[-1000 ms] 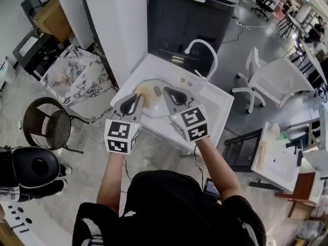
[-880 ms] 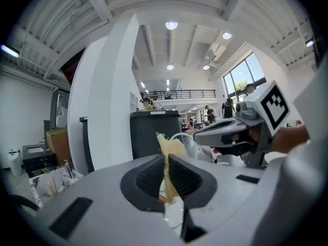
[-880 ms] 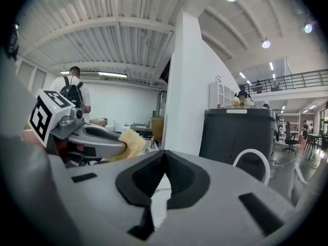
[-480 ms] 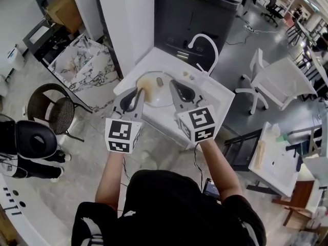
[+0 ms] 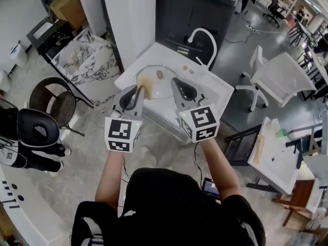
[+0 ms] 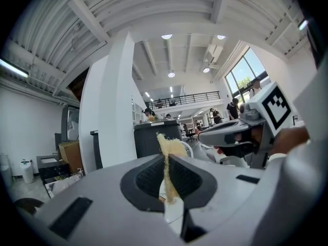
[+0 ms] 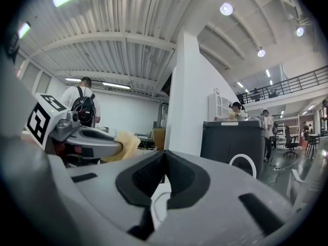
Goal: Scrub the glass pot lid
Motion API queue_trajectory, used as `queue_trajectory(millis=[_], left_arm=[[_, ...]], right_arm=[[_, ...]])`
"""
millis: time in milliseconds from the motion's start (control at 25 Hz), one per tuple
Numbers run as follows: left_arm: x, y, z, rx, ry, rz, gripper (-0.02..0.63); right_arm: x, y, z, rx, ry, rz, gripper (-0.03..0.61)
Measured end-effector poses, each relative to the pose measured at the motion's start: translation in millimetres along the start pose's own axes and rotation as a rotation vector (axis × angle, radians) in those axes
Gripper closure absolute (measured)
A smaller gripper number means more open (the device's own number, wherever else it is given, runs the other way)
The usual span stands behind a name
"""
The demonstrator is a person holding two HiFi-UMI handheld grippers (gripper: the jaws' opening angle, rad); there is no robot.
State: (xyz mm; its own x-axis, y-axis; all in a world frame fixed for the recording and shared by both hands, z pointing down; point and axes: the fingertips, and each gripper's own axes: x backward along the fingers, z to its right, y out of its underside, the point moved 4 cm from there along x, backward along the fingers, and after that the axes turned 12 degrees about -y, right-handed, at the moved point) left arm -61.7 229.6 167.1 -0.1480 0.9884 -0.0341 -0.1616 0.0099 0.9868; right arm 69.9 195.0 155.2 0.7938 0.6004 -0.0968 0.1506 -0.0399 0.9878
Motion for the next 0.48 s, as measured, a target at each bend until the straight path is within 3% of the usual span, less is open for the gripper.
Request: queue_trajectory(millis=[480], left_arm=[[23, 0, 3, -0.003, -0.02, 0.009, 0.597]], right_arm=[[13, 2, -17, -0.007, 0.002, 0.008, 0.581]])
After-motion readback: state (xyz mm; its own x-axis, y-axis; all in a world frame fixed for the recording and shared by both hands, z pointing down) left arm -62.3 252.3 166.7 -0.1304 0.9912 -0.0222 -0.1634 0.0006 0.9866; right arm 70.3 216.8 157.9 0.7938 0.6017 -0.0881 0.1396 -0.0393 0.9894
